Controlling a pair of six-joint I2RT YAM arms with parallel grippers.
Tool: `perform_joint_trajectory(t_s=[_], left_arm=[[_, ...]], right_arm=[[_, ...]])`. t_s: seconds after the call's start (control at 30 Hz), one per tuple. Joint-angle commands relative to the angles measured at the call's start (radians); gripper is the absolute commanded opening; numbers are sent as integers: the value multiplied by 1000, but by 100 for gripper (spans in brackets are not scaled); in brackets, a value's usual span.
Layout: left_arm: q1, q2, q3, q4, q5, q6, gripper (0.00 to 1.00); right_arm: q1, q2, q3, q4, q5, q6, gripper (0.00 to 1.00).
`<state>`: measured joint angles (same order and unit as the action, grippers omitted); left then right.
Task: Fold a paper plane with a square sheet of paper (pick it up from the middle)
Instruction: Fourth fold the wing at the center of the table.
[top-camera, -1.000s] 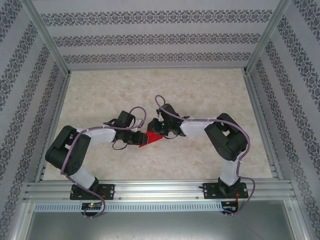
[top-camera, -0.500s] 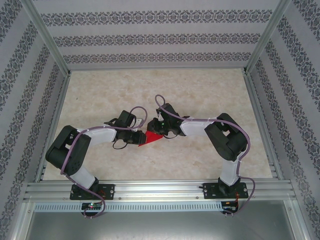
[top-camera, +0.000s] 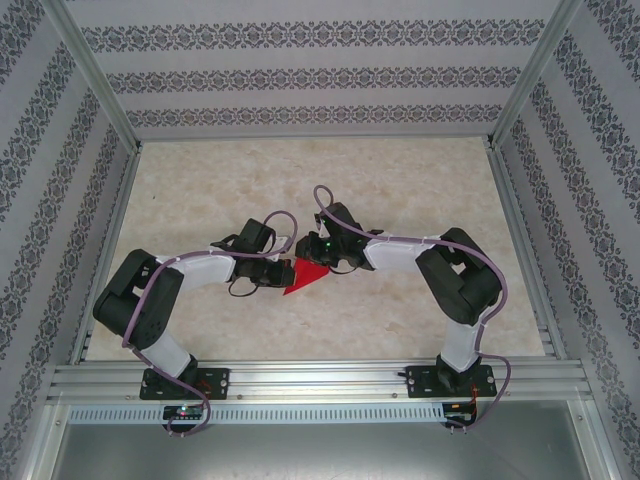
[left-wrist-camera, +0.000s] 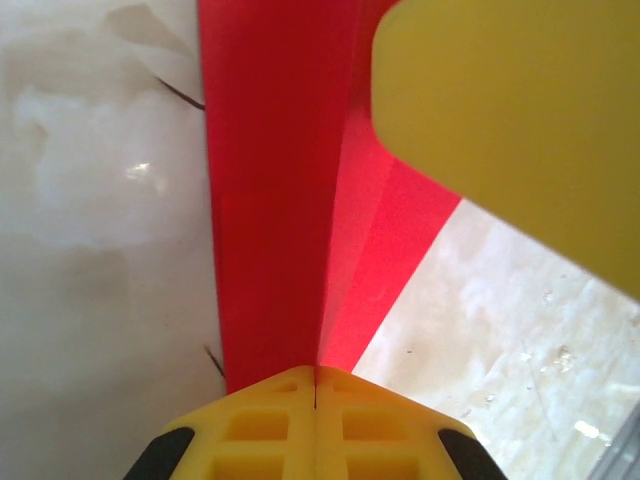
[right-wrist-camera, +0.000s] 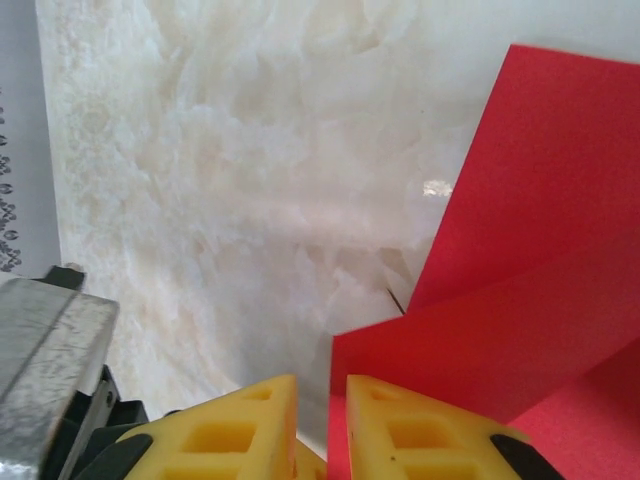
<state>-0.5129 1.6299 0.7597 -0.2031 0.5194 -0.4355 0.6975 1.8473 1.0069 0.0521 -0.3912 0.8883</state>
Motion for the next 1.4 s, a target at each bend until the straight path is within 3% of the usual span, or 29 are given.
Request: perform_joint_trajectory(t_s=[0.0,0.47,1.37], left_arm=[[-10,18,-15,74,69,-64,1],[70,28,-89,197,203,-180,1],[139,116,-70,248,379,-224,3]], right_arm=[[-8,-28,-10,-4,7,-22,22],[-10,6,1,17,-18,-26,21],[-35,81,33,12,17,-5,19]])
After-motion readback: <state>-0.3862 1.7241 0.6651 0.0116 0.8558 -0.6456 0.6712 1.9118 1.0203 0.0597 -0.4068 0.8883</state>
